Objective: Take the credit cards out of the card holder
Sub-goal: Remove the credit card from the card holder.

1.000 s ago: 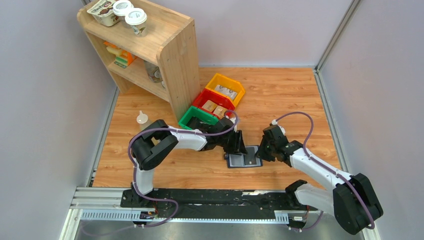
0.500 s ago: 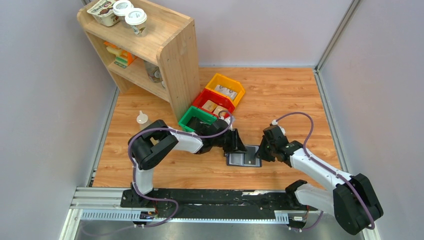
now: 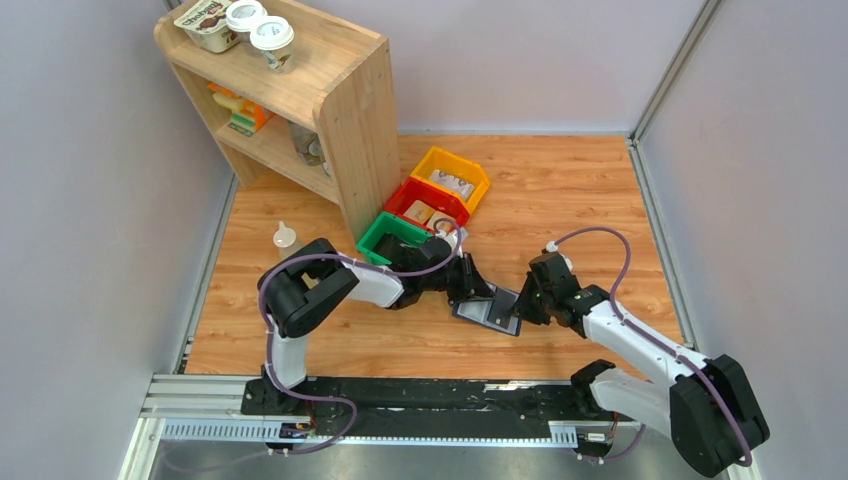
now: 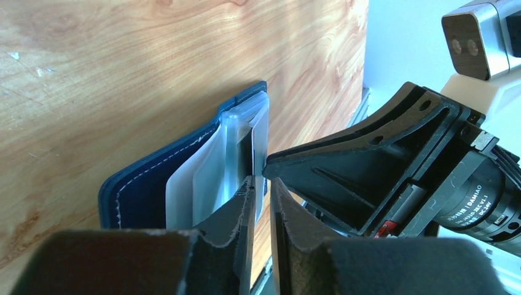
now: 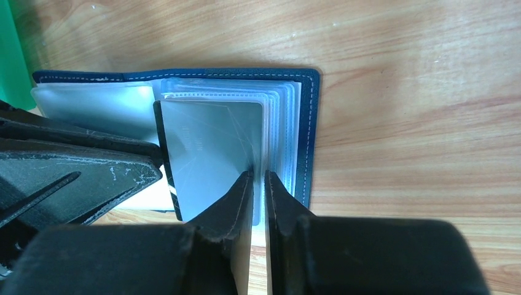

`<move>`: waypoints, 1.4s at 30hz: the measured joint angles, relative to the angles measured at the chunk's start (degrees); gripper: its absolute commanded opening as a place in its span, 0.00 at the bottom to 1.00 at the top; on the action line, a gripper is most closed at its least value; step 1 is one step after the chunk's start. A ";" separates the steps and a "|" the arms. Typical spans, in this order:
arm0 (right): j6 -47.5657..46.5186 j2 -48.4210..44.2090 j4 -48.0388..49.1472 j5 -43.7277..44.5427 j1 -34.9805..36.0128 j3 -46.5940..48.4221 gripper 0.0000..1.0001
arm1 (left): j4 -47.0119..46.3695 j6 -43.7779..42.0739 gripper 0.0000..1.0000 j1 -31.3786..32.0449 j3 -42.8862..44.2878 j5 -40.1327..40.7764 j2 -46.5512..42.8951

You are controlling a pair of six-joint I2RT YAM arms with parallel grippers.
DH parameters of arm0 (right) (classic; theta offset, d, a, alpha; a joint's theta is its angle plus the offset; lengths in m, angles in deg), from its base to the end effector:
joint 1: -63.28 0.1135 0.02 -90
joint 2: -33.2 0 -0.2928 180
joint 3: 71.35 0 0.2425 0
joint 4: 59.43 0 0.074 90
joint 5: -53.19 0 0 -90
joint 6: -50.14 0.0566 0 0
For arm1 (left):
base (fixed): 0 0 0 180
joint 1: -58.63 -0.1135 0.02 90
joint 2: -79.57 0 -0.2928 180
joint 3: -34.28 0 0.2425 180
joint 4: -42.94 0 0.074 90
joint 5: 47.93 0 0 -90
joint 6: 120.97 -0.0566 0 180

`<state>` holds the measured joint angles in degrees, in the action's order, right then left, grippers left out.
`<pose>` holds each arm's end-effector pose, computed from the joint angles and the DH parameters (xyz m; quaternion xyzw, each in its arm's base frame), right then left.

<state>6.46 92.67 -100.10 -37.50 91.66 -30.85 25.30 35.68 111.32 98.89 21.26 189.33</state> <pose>0.1463 0.0798 0.1742 0.1489 0.9535 0.1635 0.2046 0.2280 -0.3324 0.1585 -0.0092 0.8460 -0.5183 0.1243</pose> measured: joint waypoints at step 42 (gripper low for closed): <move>-0.94 3.28 2.40 -2.80 -0.33 1.44 0.19 | 8.41 -5.03 0.49 -1.29 0.11 2.45 -0.46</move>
<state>5.52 95.94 -97.69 -40.29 91.34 -29.40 33.71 30.65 110.03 99.00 23.70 188.87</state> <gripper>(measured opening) 0.192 0.496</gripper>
